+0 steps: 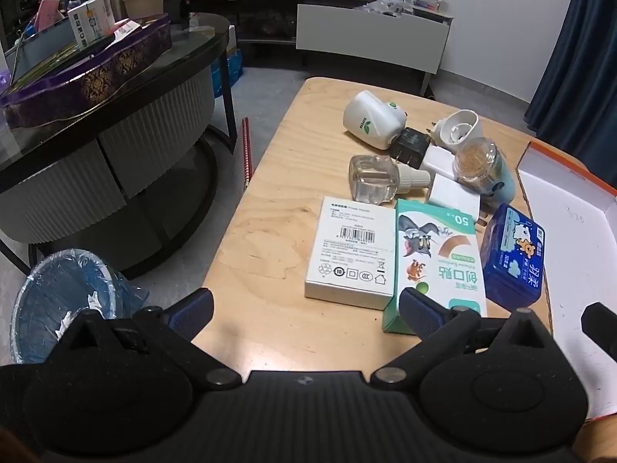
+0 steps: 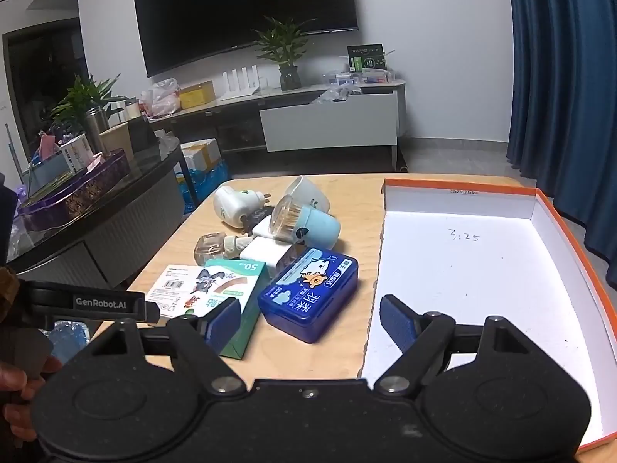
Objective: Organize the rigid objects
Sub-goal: 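Move left gripper toward white adapter box while right gripper approaches blue tin box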
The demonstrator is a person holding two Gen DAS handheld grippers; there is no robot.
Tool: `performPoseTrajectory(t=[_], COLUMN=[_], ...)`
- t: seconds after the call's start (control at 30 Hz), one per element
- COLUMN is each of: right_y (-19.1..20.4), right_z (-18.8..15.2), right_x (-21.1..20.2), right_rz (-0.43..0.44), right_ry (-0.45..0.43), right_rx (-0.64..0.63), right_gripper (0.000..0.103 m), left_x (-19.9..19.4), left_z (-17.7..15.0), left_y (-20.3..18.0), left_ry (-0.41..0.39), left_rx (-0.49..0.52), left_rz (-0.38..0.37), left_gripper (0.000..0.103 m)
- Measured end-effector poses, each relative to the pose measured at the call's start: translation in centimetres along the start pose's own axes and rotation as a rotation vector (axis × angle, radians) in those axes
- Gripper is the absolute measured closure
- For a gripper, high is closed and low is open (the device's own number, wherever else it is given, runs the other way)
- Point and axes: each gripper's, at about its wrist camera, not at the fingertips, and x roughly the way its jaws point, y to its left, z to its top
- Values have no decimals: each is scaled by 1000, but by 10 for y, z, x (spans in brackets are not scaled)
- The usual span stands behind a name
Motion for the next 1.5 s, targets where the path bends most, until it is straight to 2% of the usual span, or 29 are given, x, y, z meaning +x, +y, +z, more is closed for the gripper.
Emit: performPoseTrajectory(t=[0.7, 1.03, 1.27, 1.5], right_y=[10, 9, 10, 10], right_z=[5, 6, 5, 7], right_x=[9, 15, 16, 17], right_rz=[-13, -12, -17, 9], right_ry=[8, 20, 45, 0], right_rx=[12, 53, 53, 70], right_gripper=[10, 10, 10, 10], left_x=[11, 13, 15, 16], left_z=[7, 8, 9, 11], left_y=[13, 12, 15, 16], left_ry=[-3, 11, 16, 8], left_rx=[5, 49, 38, 39], left_rz=[-5, 37, 32, 27], left_gripper=[0, 0, 0, 0])
